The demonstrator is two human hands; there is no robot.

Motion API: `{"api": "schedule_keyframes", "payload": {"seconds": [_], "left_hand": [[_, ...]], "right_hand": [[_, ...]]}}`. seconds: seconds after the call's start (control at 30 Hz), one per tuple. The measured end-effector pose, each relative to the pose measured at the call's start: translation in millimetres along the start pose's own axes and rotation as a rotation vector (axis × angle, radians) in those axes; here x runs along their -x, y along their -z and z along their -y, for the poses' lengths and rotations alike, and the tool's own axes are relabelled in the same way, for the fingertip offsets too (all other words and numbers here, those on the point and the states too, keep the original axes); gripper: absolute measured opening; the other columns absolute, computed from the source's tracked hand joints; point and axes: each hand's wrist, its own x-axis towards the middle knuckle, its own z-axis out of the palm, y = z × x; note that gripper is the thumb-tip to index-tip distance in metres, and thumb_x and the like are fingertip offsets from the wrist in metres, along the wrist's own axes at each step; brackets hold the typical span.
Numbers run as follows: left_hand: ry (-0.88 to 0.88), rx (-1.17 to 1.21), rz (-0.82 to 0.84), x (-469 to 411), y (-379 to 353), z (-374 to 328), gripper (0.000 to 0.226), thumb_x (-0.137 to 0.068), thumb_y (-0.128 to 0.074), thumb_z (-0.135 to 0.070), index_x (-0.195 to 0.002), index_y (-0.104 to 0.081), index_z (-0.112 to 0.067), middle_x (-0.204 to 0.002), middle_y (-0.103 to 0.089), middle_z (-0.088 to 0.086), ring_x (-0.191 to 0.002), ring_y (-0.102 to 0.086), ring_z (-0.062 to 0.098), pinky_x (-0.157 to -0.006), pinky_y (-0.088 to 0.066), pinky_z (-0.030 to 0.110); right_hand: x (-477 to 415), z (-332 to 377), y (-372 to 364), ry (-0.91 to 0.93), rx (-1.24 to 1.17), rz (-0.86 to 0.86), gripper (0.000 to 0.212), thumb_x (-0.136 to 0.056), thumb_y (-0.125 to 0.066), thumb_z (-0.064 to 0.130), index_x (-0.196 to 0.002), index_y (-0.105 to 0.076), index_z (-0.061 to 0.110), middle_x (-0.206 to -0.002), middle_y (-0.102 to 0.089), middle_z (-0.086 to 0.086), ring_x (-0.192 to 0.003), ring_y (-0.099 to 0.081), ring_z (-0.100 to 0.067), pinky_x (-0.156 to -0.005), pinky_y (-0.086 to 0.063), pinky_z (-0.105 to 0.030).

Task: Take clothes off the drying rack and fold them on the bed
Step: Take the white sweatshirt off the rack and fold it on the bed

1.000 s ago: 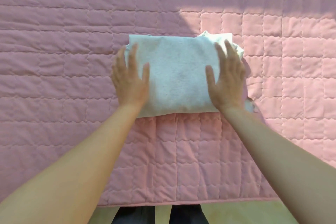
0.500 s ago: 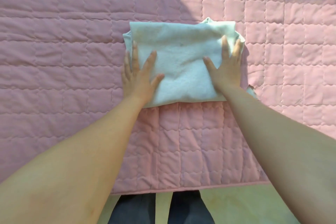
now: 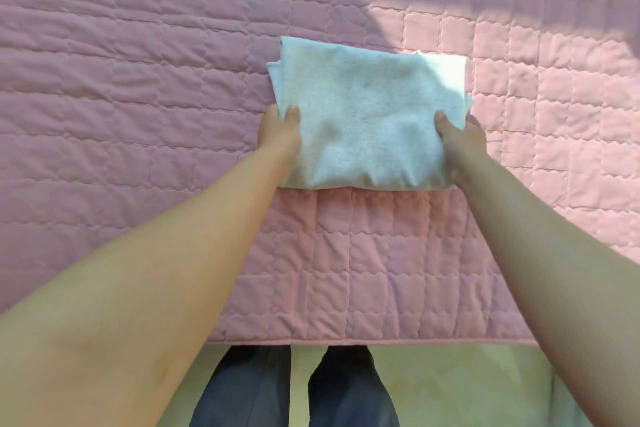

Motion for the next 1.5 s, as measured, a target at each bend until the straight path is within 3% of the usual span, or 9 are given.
{"api": "schedule_keyframes", "payload": {"seconds": [0.3, 0.5, 0.67, 0.73, 0.87, 1.0, 1.1, 1.27, 1.5], "left_hand": [[-0.027, 0.149, -0.177, 87, 63, 65, 0.021, -0.102, -0.042, -0.028, -0.102, -0.054, -0.011, -0.101, -0.061, 0.006, -0.099, -0.058, 0.026, -0.079, -0.041, 0.032], [0.103, 0.321, -0.345, 167, 106, 137, 0.028, -0.102, -0.038, -0.036, -0.107, -0.054, -0.014, -0.098, -0.062, -0.002, -0.096, -0.06, 0.022, -0.089, -0.049, 0.042], [0.189, 0.475, -0.529, 236, 142, 197, 0.029, -0.103, -0.036, -0.036, -0.104, -0.053, -0.013, -0.089, -0.058, -0.004, -0.082, -0.057, 0.015, -0.071, -0.046, 0.033], [0.233, 0.51, -0.638, 262, 160, 226, 0.028, -0.103, -0.035, -0.035, -0.1, -0.05, -0.012, -0.083, -0.054, -0.007, -0.076, -0.052, 0.012, -0.066, -0.039, 0.028], [0.296, 0.617, -0.793, 300, 190, 277, 0.031, -0.103, -0.036, -0.034, -0.114, -0.052, -0.01, -0.102, -0.057, -0.005, -0.092, -0.053, 0.011, -0.082, -0.04, 0.028], [0.368, 0.683, -0.941, 335, 226, 335, 0.029, -0.104, -0.036, -0.033, -0.094, -0.048, -0.008, -0.08, -0.049, -0.005, -0.07, -0.046, 0.009, -0.069, -0.038, 0.029], [0.437, 0.759, -1.042, 355, 255, 383, 0.03, -0.103, -0.035, -0.035, -0.101, -0.052, -0.011, -0.086, -0.054, -0.006, -0.078, -0.052, 0.011, -0.075, -0.041, 0.031], [0.524, 0.83, -1.132, 375, 302, 443, 0.029, -0.103, -0.034, -0.04, -0.106, -0.052, -0.017, -0.102, -0.06, 0.001, -0.093, -0.058, 0.018, -0.082, -0.048, 0.036], [0.577, 0.892, -1.259, 380, 363, 516, 0.033, -0.102, -0.035, -0.038, -0.098, -0.051, -0.009, -0.086, -0.055, -0.001, -0.078, -0.053, 0.017, -0.071, -0.043, 0.032]], "right_hand": [[90, -20, 2, -0.003, -0.005, 0.138, 0.021, -0.094, -0.058, 0.038, -0.112, -0.058, 0.026, -0.104, -0.066, 0.003, -0.081, -0.062, -0.012, -0.068, -0.049, -0.026], [157, -35, -21, 0.022, 0.142, 0.311, 0.036, -0.092, -0.059, 0.044, -0.113, -0.063, 0.016, -0.102, -0.067, 0.001, -0.08, -0.063, -0.013, -0.069, -0.05, -0.028], [220, -48, -56, 0.135, 0.273, 0.491, 0.022, -0.094, -0.058, 0.039, -0.102, -0.063, 0.02, -0.097, -0.067, 0.001, -0.079, -0.062, -0.011, -0.07, -0.051, -0.029], [251, -55, -77, 0.179, 0.332, 0.573, 0.016, -0.094, -0.058, 0.038, -0.098, -0.062, 0.023, -0.094, -0.066, 0.005, -0.08, -0.062, -0.011, -0.07, -0.051, -0.029], [312, -65, -118, 0.241, 0.417, 0.704, 0.026, -0.093, -0.058, 0.039, -0.108, -0.063, 0.018, -0.095, -0.068, 0.003, -0.084, -0.065, -0.014, -0.069, -0.051, -0.029], [379, -85, -169, 0.334, 0.517, 0.832, 0.016, -0.094, -0.057, 0.038, -0.097, -0.063, 0.024, -0.091, -0.067, 0.005, -0.081, -0.065, -0.012, -0.069, -0.052, -0.029], [432, -106, -215, 0.408, 0.62, 0.905, 0.02, -0.095, -0.056, 0.039, -0.104, -0.063, 0.024, -0.091, -0.067, 0.006, -0.084, -0.066, -0.014, -0.075, -0.054, -0.032], [508, -129, -279, 0.511, 0.719, 1.0, 0.015, -0.094, -0.056, 0.041, -0.091, -0.062, 0.027, -0.09, -0.068, 0.004, -0.084, -0.067, -0.017, -0.077, -0.057, -0.037], [587, -163, -359, 0.713, 0.723, 1.057, 0.021, -0.096, -0.049, 0.042, -0.096, -0.063, 0.027, -0.089, -0.068, 0.009, -0.083, -0.065, -0.012, -0.079, -0.053, -0.035]]}}
